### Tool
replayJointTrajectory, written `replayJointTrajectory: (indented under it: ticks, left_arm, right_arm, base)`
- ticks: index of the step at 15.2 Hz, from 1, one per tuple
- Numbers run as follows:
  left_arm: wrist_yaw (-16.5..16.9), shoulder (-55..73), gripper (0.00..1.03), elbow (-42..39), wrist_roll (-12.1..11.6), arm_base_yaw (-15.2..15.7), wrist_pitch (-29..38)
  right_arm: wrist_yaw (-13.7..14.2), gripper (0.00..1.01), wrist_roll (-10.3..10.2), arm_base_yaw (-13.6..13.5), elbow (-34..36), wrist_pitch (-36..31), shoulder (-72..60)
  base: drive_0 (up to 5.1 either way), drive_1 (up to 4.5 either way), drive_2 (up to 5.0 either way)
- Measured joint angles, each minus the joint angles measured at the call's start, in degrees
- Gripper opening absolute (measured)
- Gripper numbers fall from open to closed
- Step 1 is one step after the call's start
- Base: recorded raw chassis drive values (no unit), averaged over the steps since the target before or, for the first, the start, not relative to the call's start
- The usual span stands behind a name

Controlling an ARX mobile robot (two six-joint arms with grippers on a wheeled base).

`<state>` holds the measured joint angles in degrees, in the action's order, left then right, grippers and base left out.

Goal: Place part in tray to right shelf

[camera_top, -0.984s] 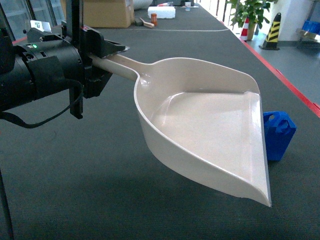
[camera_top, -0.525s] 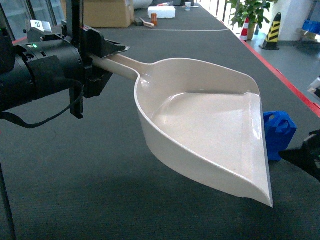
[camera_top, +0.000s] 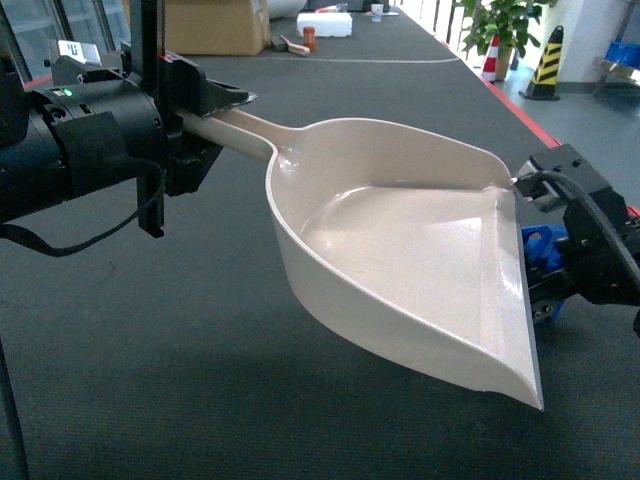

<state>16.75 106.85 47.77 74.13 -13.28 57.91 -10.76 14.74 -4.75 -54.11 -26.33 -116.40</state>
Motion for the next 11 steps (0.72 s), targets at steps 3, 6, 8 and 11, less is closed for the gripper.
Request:
replayJointTrajectory:
  ticks: [3,6,8,11]
  left_arm:
    - [0.1,0.0,0.14,0.0,0.0,0.0,0.0]
    - [0.1,0.0,0.14,0.0,0.0,0.0,0.0]
    - [0.1,0.0,0.14,0.0,0.0,0.0,0.0]
    - [0.2,0.0,0.14,0.0,0.0,0.0,0.0]
  right_arm:
    - [0.6,0.47,-3.0,5.0,8.7,2.0,10.3]
    - [-2.6,0.47,-3.4,8.4,15.9,9.8,28.5]
    - [-5.2,0.47,-6.0,5.4,14.5,12.2,38.7]
    - [3.6,0.47,-15.1,-18.5,-0.2,13.2,32.3]
  base:
    - [0.0,0.00,0.0]
    - [0.0,0.00,0.0]
    - [0.0,0.00,0.0]
    - [0.0,0.00,0.0]
